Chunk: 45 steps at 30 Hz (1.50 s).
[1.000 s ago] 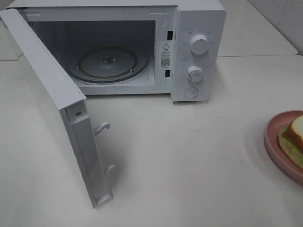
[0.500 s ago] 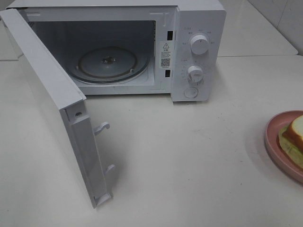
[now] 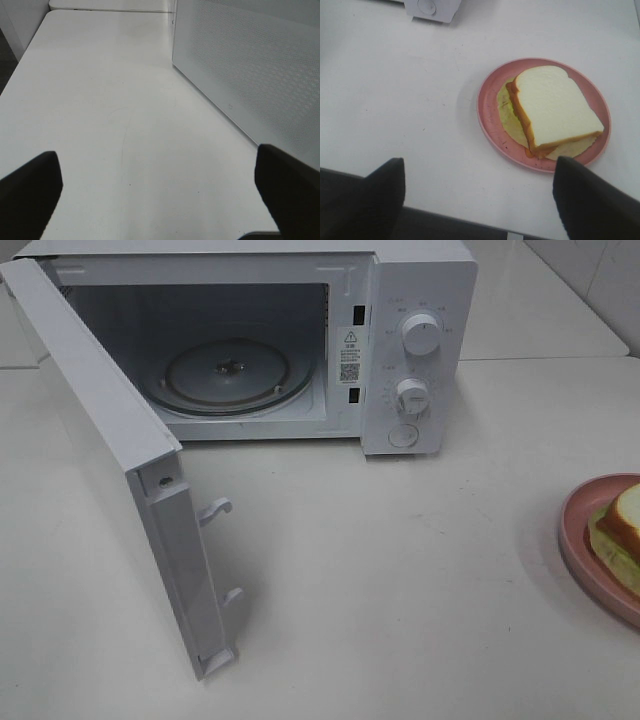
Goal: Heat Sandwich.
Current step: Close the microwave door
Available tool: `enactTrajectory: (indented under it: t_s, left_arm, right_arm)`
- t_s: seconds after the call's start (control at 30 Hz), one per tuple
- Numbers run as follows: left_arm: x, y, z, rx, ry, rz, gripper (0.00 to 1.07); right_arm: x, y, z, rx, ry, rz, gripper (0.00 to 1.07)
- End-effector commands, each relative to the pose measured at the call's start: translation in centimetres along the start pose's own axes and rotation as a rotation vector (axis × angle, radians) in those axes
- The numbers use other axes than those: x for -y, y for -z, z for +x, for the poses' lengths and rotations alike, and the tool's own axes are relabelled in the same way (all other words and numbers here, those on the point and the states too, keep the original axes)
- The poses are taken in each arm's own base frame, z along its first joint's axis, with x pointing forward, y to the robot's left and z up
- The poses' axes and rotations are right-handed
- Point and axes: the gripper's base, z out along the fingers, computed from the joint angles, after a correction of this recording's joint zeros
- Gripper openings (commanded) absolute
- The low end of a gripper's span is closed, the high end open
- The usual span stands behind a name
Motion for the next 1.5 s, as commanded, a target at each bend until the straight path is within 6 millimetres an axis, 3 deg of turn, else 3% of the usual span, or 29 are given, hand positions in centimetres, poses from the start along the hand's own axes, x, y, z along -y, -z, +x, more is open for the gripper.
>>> enactTrajectory:
  t_s: [0.03,0.23,1.5]
  left_arm:
    - [0.01,-0.01,0.01,0.014,0.005,-0.002,0.98]
    - [0.01,-0.01,0.01,0.014,0.005,-0.002,0.98]
    - [0.01,-0.01,0.01,0.014,0.005,-0.002,0.98]
  right_arm:
    - [-0.31,-0.09,0.65,0.058,-0.040,0.023,0.76]
    - [-0.54,0.12,1.23,0.174,-0.103,0.096,0.76]
    - [-0.75,0.06,1.24,0.179,-0.111,0.118,0.76]
